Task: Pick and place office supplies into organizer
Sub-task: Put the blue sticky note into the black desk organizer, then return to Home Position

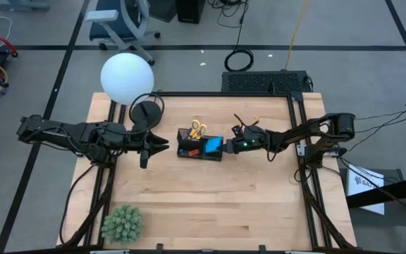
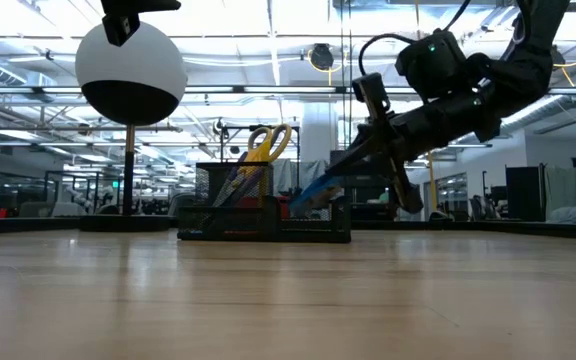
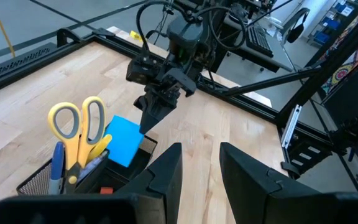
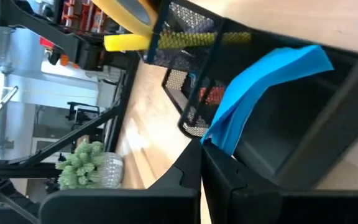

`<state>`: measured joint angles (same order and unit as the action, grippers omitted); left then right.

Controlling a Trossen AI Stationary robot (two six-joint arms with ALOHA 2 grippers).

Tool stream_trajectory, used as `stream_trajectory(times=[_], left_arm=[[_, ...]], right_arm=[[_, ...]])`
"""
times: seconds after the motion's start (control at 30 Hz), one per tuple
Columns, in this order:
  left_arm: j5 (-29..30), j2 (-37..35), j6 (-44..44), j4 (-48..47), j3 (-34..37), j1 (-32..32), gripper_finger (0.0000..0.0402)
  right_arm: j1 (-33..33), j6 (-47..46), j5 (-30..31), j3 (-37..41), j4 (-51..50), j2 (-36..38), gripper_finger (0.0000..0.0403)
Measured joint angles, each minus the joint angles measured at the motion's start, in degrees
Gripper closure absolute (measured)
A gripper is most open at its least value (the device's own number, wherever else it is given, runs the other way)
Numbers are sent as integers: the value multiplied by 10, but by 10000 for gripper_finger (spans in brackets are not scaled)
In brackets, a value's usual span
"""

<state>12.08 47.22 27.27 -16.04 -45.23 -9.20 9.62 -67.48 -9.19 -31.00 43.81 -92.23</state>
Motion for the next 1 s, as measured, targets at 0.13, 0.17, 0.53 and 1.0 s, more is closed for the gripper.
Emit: stream_trajectory(times=[0.13,0.17,0.53,1.0], left_arm=[[0,0,0,0,0,0,286],[0,0,0,0,0,0,286],[0,0,0,0,0,0,286],[0,0,0,0,0,0,286]], right_arm=[[-4,-8,0,0,28,-18,403],[-4,-8,1,0,35,-23,403],[-3,-23,1,-5,44,-31,399],[-3,-69,-15,-5,39,-31,278]])
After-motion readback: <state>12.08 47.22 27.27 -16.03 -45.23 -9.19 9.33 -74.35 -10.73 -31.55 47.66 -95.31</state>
